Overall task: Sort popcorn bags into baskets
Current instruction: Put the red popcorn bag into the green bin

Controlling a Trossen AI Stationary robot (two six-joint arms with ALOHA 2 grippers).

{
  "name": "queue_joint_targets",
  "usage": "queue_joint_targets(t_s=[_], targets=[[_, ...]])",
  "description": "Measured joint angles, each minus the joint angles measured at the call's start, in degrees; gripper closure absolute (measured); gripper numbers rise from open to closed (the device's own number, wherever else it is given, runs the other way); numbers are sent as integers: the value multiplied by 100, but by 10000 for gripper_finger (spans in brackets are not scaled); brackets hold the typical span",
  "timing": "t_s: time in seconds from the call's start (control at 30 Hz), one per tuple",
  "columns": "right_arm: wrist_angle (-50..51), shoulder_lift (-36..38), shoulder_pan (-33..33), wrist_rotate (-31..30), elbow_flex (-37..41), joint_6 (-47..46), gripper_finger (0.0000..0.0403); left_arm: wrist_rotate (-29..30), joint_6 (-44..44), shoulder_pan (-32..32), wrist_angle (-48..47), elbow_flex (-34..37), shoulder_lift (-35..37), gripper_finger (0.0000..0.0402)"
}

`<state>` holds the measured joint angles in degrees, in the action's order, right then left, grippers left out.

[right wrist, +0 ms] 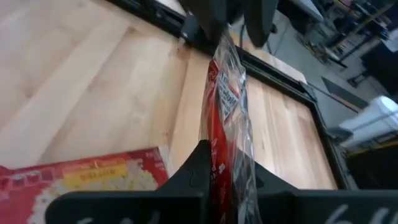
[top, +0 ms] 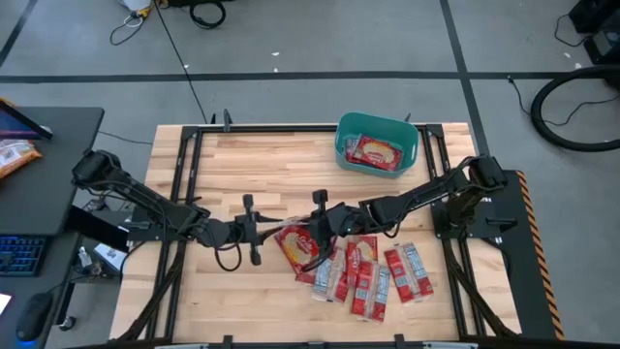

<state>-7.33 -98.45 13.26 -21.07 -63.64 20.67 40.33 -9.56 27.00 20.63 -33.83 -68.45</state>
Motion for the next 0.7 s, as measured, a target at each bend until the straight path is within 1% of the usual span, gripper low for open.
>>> queue_joint_targets(t_s=[0.13,0.27,0.5,0.63,0.7], targets=[[498,121,2,-700,0,3,367,-92,307,12,-207,-3,159,252],[985,443,0,-1275,0,-92,369,-266,498,-20,-666,0,495,226],[1554,1086,-77,-2167,0,-410,374,-247,634,-22,-1145,-1,1145,221],[1819,1347,-233,-2644,-2,-730,373,-247,656,-22,-1383,1,1233,223],[1912,1430,-292,-2897,-2,-749,373,-247,715,-22,-1469,1,1233,226]])
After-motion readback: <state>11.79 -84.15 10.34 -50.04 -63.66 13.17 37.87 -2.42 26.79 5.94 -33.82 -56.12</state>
